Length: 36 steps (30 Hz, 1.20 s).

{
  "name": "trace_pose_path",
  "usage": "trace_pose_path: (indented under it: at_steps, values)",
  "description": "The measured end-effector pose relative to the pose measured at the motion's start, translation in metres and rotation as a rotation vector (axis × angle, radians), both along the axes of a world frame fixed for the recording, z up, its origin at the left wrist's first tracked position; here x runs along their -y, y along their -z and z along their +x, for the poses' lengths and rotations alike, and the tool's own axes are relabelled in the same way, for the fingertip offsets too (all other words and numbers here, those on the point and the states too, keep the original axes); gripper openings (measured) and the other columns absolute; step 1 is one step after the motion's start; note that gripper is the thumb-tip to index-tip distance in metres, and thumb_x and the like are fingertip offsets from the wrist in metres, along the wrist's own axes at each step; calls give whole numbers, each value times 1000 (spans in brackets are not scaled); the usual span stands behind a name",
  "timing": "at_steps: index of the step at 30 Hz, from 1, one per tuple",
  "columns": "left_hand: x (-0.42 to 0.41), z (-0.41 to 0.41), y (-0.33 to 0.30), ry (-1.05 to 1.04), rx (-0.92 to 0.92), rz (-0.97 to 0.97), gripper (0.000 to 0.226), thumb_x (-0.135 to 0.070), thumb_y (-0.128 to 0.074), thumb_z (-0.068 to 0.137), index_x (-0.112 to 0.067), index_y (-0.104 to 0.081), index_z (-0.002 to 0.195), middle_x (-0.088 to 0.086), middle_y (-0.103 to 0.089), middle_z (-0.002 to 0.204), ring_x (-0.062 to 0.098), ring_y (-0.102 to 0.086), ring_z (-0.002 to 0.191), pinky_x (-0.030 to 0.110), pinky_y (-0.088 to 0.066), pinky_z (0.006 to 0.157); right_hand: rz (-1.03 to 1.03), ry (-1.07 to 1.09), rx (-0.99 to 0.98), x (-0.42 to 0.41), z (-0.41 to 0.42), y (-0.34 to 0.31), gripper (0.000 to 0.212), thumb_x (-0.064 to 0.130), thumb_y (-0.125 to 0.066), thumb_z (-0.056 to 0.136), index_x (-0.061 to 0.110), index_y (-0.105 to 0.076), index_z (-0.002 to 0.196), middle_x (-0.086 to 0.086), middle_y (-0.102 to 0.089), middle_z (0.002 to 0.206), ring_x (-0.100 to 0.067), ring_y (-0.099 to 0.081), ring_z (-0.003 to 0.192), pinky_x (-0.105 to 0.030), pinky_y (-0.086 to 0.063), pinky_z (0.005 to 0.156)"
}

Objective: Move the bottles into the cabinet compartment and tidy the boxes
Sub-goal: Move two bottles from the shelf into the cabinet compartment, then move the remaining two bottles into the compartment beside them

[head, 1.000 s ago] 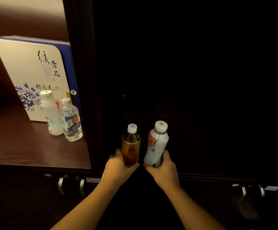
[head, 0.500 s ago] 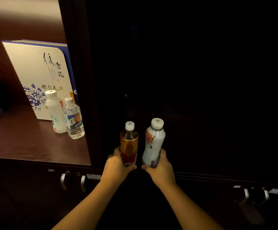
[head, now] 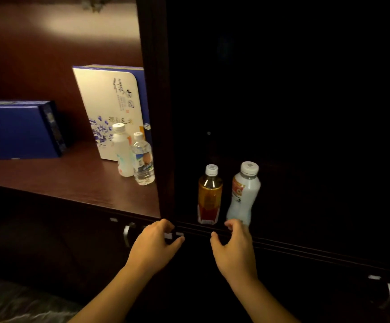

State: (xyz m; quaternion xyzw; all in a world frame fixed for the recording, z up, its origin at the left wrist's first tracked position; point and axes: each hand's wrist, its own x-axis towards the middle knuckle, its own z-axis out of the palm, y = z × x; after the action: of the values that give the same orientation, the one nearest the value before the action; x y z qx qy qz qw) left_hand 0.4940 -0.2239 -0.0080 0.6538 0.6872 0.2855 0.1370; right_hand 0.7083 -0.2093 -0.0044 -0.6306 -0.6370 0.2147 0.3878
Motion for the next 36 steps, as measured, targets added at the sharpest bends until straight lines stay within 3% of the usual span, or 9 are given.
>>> trace_pose_path:
  at_steps: [4,10,15,22,26,31,36]
  values:
    - [7,-38,-11,-58,-133,69,30,-58,-64,85,-31,-61,98,-17,-57,93,4,-54,88,21,-48,70,57,-223,120,1,-41,-11,11,37,-64,91,32,-55,94,13,-52,95,-5,-53,92,-20,-45,73]
    - [-13,-114,-24,-123,-309,112,30,-57,-60,86,-28,-57,90,-10,-57,89,15,-55,90,36,-51,75,220,-414,296,-17,-128,-27,10,36,-56,95,27,-55,92,13,-50,91,-6,-47,89,-20,-41,70]
    - [-46,-177,-25,-105,-393,91,35,-58,-55,88,-27,-60,102,-10,-61,101,17,-56,98,36,-50,78,221,-422,346,-45,-199,-32,13,37,-56,93,24,-55,89,10,-51,89,-11,-50,88,-26,-43,70]
    - [-117,-253,-19,-60,-418,2,42,-62,-51,89,-25,-60,106,-5,-59,108,20,-52,104,39,-48,83,31,-250,346,-104,-267,-30,15,39,-60,90,25,-54,91,7,-52,92,-17,-55,88,-31,-44,70]
    - [-162,-272,-14,-4,-401,-49,46,-63,-53,86,-22,-59,106,1,-59,110,24,-52,105,42,-48,83,-67,-102,309,-132,-280,-27,25,38,-64,88,20,-57,103,-1,-56,104,-24,-58,98,-32,-47,76]
    - [-204,-277,-7,23,-282,-38,59,-68,-60,79,-19,-49,110,3,-58,113,27,-52,107,43,-49,80,-172,67,197,-161,-289,-20,60,41,-73,82,12,-46,127,-11,-56,125,-30,-58,113,-35,-48,83]
    - [-234,-271,-2,44,-100,-23,80,-66,-70,71,-20,-41,129,5,-59,120,30,-54,110,46,-50,85,-208,139,109,-185,-298,-13,79,46,-82,71,16,-38,130,-12,-54,128,-33,-58,114,-36,-47,83]
